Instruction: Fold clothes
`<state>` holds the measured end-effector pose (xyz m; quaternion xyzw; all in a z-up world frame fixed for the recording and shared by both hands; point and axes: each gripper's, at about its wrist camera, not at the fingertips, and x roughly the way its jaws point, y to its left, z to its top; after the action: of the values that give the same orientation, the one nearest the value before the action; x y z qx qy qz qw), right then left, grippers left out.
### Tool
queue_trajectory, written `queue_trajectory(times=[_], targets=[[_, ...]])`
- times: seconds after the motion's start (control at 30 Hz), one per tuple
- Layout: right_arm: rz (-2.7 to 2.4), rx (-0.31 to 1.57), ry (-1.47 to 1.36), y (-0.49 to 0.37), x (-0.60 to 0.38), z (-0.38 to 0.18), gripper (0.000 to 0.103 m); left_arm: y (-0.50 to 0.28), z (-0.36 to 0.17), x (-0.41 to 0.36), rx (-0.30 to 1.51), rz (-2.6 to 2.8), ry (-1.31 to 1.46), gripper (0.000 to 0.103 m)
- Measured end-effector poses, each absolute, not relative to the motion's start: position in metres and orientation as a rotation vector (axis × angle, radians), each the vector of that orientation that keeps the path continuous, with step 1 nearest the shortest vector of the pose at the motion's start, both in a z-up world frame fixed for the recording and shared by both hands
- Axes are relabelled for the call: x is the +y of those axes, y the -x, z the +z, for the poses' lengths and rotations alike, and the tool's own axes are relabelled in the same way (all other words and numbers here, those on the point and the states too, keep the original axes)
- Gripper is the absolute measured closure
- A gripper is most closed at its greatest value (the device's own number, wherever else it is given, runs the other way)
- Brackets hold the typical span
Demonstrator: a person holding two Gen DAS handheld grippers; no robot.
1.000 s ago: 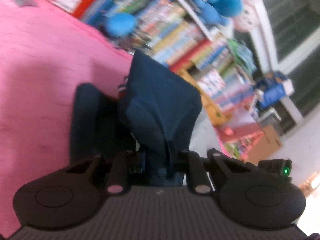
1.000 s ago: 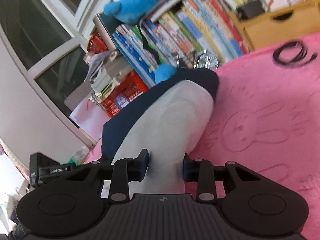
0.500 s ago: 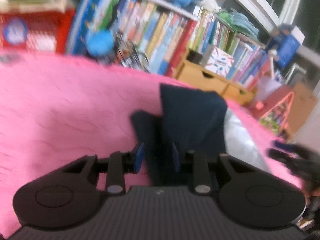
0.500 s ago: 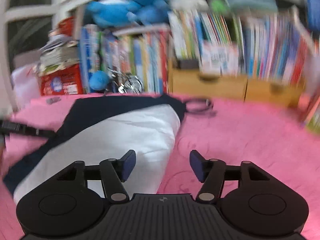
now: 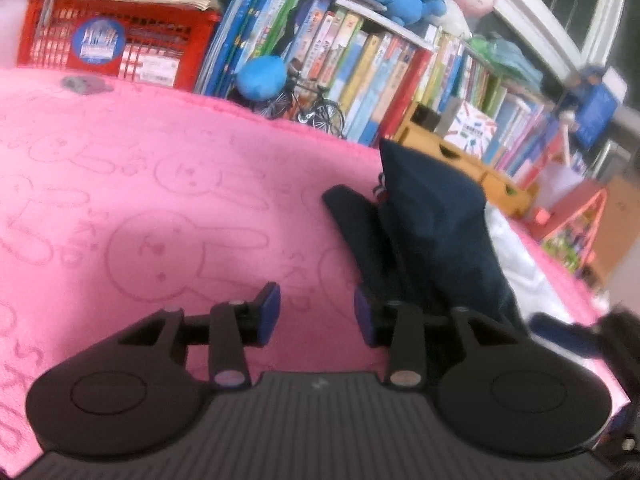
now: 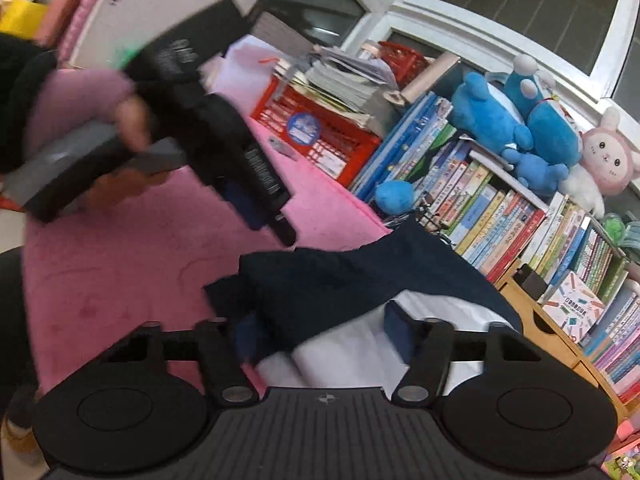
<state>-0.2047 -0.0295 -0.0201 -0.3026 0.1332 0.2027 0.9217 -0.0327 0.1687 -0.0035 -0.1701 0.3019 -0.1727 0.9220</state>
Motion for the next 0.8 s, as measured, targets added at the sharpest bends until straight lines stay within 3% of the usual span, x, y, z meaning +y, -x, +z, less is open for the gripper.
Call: queue_trajectory(times=[0.07,0.1,0.23,0.27,0.33,0.47,0.67,0.8], targets=[[0.379,0.27,0.601,0.196,-0.022,-0.02,0.063,0.033,-0.006,0.175,0.617,-0.365,0.395,0.064],[0.36,0.272,0.614,0.192,-0.017,-0.023,0.065,0.033,-0.007,0.178,0.616,-0.371,0.415,0.064],[0.285,0.28,0.673,0.177,0.001,-0.034,0.062,0.032,-0.01,0.187,0.613,-0.391,0.481,0.064],[0.268,0.286,0.724,0.174,0.007,-0.039,0.076,0.033,-0.011,0.188,0.611,-0.394,0.492,0.063],[0.266,0.253,0.747,0.175,0.013,-0.04,0.09,0.034,-0.012,0.192,0.608,-0.398,0.512,0.063],[0.293,0.204,0.779,0.187,0.021,-0.04,0.092,0.038,-0.004,0.186,0.578,-0.361,0.457,0.061],[0.315,0.203,0.878,0.19,0.033,-0.055,0.091,0.041,0.048,0.131,0.398,-0.418,0.096,0.053],[0.331,0.198,0.9,0.189,0.039,-0.055,0.087,0.016,0.051,0.09,0.412,-0.479,-0.056,0.053]])
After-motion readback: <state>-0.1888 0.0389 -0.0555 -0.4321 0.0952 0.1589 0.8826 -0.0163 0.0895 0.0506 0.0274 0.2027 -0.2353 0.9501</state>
